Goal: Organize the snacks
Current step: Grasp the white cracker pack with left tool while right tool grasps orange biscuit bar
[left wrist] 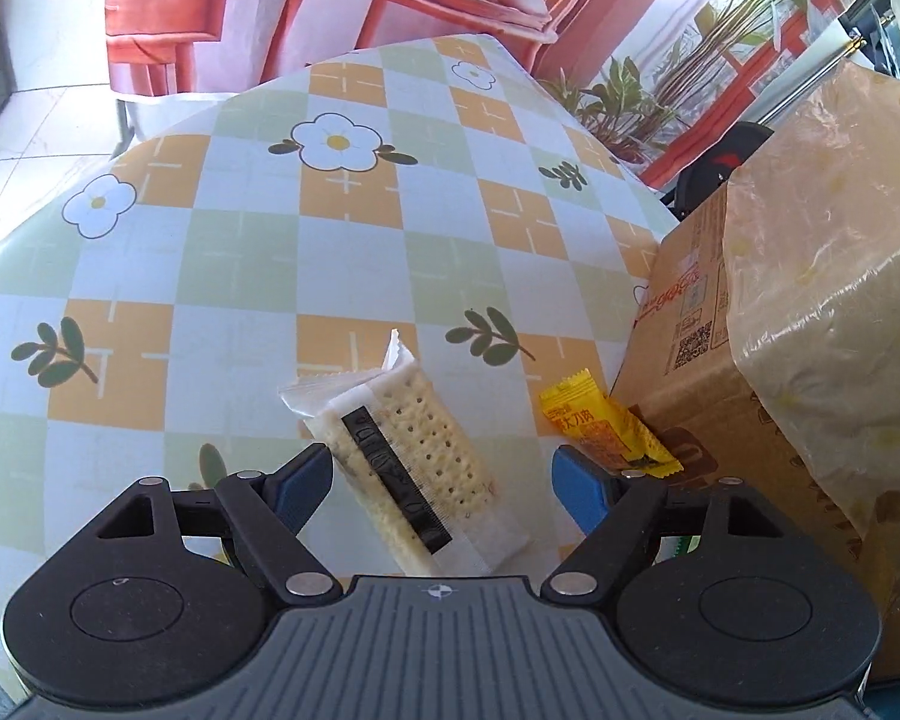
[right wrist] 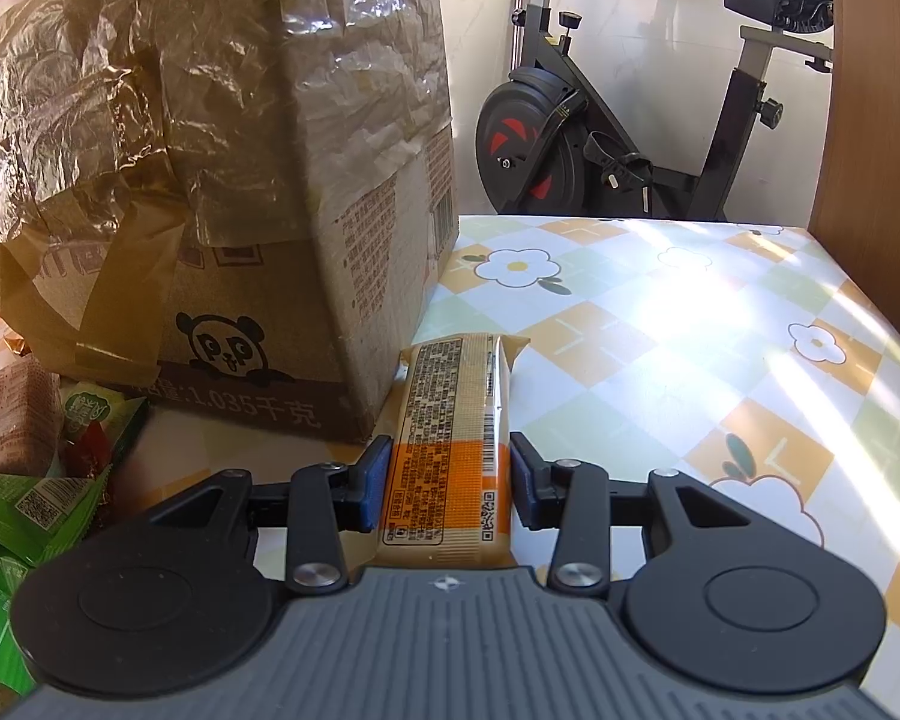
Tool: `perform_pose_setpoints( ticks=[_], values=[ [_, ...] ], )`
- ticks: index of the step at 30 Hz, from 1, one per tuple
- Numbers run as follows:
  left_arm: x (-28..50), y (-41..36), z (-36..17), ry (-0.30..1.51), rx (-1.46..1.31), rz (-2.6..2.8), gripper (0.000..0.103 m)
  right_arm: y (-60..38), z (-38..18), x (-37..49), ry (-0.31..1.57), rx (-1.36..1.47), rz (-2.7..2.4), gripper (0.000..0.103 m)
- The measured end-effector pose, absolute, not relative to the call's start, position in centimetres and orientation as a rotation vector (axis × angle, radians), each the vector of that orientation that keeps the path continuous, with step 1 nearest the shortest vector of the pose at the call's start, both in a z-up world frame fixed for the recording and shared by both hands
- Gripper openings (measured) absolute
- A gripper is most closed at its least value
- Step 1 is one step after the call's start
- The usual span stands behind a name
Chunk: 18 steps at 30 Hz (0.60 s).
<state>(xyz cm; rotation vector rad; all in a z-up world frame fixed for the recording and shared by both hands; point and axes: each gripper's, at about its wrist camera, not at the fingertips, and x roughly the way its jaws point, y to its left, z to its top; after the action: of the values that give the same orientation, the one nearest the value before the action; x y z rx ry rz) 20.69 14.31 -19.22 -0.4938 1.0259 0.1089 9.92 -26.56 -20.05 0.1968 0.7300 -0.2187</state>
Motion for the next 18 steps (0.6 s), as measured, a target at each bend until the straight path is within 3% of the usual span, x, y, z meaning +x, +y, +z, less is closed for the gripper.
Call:
perform_pose_setpoints(
  ticks=[11, 12, 15, 18],
  values=[
    [20.8, 7.2, -20.3, 0.944, 0.017, 0.089, 0.077, -26.6, -20.1, 9.9, 0.73, 0.196, -0.219, 0.043],
    [20.6, 7.0, -20.3, 0.932, 0.026, 0.087, 0.075, -26.6, -20.1, 9.9, 0.73, 0.196, -0.219, 0.043],
    [19.9, 7.2, -19.9, 0.914, 0.005, 0.072, 0.053, -26.6, -20.1, 9.9, 0.73, 0.196, -0.219, 0.043],
    [19.1, 7.6, -19.6, 0.91, -0.018, 0.056, 0.049, -26.6, -20.1, 9.9, 0.73, 0.196, -0.219, 0.043]
  ],
)
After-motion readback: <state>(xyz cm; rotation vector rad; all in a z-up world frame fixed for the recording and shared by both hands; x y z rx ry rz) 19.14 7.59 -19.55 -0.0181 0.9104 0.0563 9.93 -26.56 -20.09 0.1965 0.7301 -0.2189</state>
